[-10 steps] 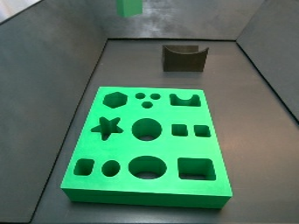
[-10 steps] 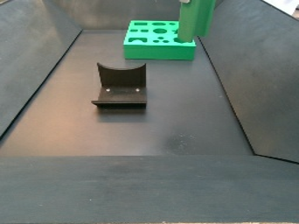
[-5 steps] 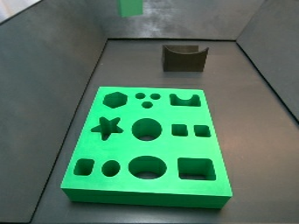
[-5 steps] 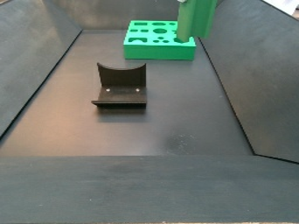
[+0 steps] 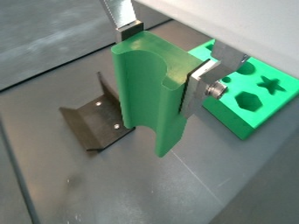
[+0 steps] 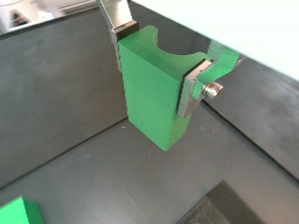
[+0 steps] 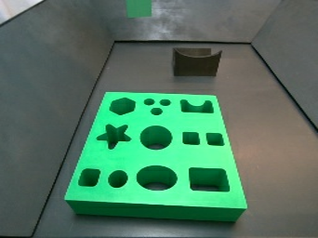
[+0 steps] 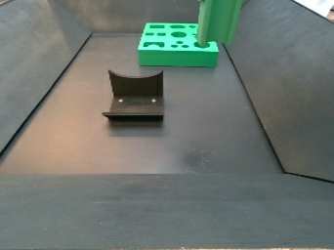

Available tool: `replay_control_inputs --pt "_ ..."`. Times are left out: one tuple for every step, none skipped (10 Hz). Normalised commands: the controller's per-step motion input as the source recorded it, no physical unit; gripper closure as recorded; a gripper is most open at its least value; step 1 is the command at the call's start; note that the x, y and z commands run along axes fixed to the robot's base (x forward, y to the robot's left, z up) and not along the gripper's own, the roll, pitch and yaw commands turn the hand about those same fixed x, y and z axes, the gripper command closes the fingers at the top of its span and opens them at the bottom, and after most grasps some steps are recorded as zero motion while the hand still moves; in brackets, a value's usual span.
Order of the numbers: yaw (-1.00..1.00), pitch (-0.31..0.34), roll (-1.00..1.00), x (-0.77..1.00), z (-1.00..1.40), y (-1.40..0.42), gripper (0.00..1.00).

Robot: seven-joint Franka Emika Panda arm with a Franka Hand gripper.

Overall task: Pick up the arch object. Move up. Rotate the arch object. Move to above the board. Insert the arch object.
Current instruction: Rotate the arch object.

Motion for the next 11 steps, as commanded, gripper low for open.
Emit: replay_control_inputs --pt "-0.46 0.095 0.0 0.01 0.01 0.01 1.0" --pt "-0.27 0.095 0.0 0.01 0.01 0.01 1.0" --pt "-0.2 0.094 0.0 0.01 0.01 0.01 1.0" --pt "-0.13 0.094 -0.2 0.0 -1.0 0.0 1.0" --pt "-0.09 0.059 -0.2 0.02 -1.0 0.0 1.0" --pt "-0.08 0.035 -0.19 0.02 -1.0 0.0 1.0" --pt "-0.07 0.0 -0.19 0.02 -1.0 0.0 1.0" --pt "-0.06 -0.041 -0.17 0.01 -1.0 0.01 1.0" --pt "-0.06 -0.052 -0.17 0.01 -1.0 0.01 1.0" --pt "-0.06 -0.06 -0.16 0.02 -1.0 0.01 1.0" --pt "-0.05 -0.057 -0.16 0.02 -1.0 0.01 1.0"
